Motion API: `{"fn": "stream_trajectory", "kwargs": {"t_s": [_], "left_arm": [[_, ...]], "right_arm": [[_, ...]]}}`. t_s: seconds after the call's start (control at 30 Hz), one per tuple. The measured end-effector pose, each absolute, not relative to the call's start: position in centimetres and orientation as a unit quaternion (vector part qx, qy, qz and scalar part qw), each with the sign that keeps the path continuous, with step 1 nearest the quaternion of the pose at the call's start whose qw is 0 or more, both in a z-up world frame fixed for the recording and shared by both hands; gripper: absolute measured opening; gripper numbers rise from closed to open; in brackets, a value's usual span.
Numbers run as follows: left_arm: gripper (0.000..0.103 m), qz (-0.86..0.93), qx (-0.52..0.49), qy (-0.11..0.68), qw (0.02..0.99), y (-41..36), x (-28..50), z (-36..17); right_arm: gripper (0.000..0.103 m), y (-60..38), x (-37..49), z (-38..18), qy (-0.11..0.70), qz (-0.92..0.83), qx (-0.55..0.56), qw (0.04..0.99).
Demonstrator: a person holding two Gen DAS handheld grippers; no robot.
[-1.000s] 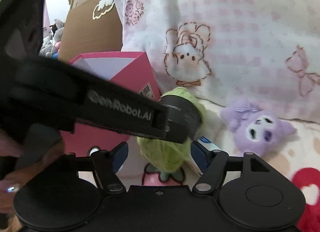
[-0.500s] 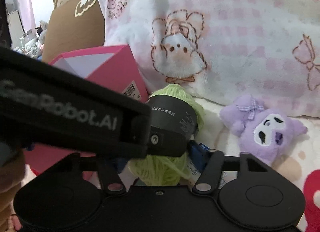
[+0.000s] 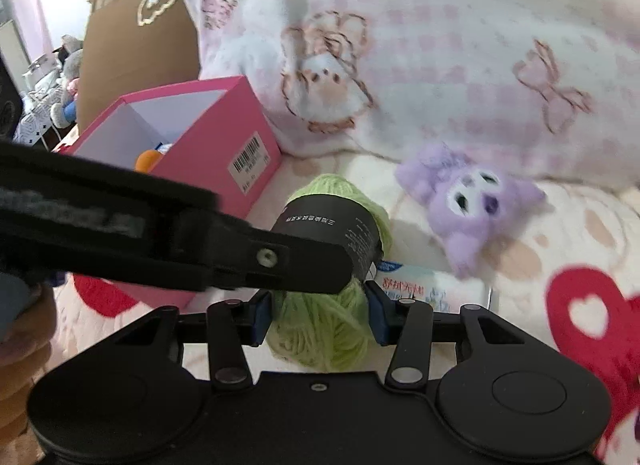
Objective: Organize objects
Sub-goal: 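Lift the green yarn ball with the left gripper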
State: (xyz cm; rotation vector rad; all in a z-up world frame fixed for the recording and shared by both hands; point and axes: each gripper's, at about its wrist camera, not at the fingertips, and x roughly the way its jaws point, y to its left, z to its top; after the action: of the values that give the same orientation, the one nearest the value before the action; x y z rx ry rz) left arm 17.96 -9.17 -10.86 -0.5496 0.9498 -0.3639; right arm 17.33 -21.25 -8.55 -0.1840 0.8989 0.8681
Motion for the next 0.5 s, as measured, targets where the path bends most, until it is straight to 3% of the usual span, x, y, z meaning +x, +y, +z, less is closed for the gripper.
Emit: {"fn": "stream_trajectory", "kwargs": {"t_s": [0.07,0.23,0.37,0.5], "left_arm": [[0.048,-0.179,-0.260,0.452,0.834,-9.5,17.4,-10.6],[0.059,-0.160,-0.242,0.449,0.845,-9.8,16.4,-10.3],[0.060,-0.110,-0.223,0.448,0.859,-9.7,16.3,-11.3],[0.058,-0.094,-0.215,0.467,0.853,-9.9,16.2,-12.8]], "right_arm": [[0.050,-22.1,17.3,-8.7,0.438,0.394,-0.083,0.804],[0.049,-23.6,16.8,-8.8,0.481,0.376,-0.059,0.790],[0.053,-25.4,16.2,-8.6,0.516,0.377,0.002,0.769],[0.065,-25.2,14.8,-7.4,0.468,0.382,-0.038,0.796]]}}
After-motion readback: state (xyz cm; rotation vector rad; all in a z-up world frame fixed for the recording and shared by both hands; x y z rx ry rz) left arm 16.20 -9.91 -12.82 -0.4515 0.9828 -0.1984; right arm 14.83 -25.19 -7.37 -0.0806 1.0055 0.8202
